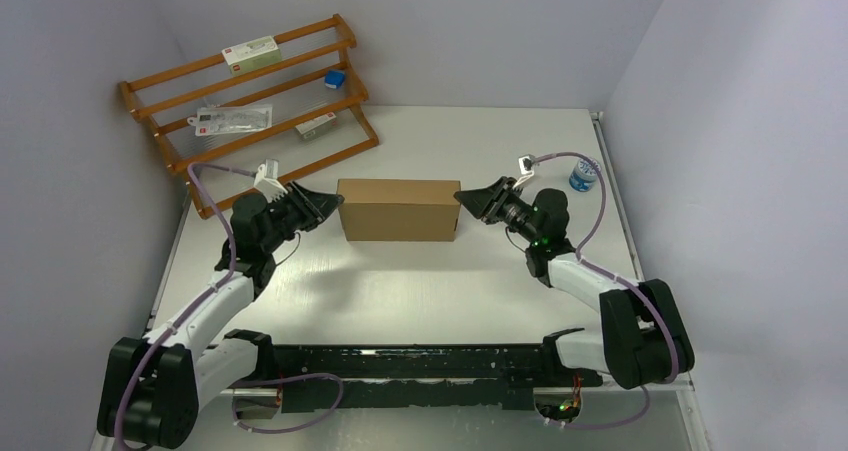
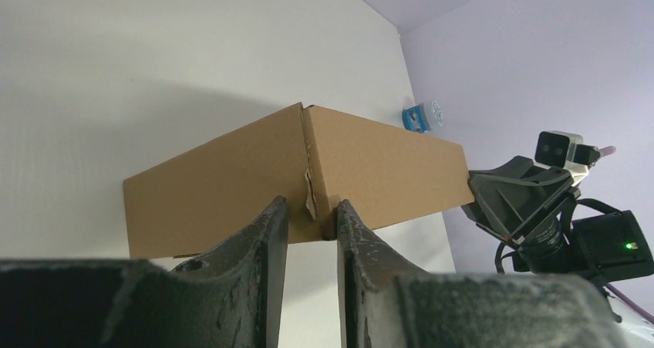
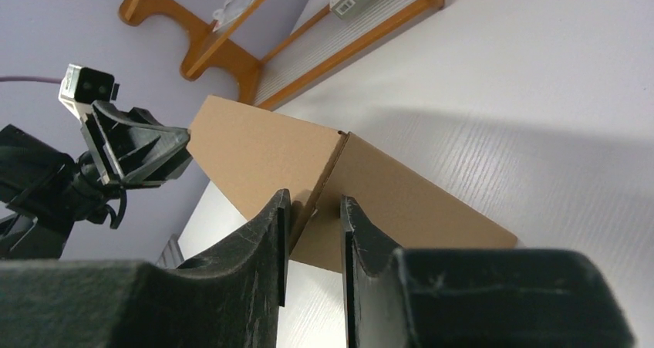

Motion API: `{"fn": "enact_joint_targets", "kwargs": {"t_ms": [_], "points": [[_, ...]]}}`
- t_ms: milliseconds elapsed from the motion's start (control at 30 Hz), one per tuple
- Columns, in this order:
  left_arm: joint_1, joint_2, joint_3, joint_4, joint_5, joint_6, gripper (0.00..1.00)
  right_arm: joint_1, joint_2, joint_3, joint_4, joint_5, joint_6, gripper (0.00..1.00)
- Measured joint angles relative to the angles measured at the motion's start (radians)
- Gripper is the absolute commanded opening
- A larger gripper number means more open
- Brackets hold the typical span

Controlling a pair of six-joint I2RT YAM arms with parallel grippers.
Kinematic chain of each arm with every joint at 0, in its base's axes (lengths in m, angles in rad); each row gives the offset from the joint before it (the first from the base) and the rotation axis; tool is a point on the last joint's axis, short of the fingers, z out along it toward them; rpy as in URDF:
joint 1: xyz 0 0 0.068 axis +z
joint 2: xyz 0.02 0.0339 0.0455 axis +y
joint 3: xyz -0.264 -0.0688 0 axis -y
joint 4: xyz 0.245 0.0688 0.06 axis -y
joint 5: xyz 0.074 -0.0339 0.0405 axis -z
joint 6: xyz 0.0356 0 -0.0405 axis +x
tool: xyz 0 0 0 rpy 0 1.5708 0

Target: Fold the paper box

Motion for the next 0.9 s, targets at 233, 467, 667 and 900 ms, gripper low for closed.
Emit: {"fn": "enact_joint_targets", "kwargs": {"t_ms": [233,467,667,900], "points": [[0.0,-0.023,0.038,-0.094,0.0,0.053,0.38,-0.006,-0.077,0.014,-0.102,-0.037,-0.052,0.36],[0.0,-0.095,0.039,-0.203,0.0,0.081,0.41,-0.001,-0.185,0.054,-0.366,-0.062,-0.135,0.51],[0.001,-0.123,0.023,-0.227,0.001,0.086,0.42,0.0,-0.221,0.069,-0.479,-0.084,-0.167,0.53],[0.006,-0.146,-0.094,-0.373,-0.008,0.094,0.45,-0.002,-0.271,0.049,-0.616,-0.081,-0.206,0.53]]}}
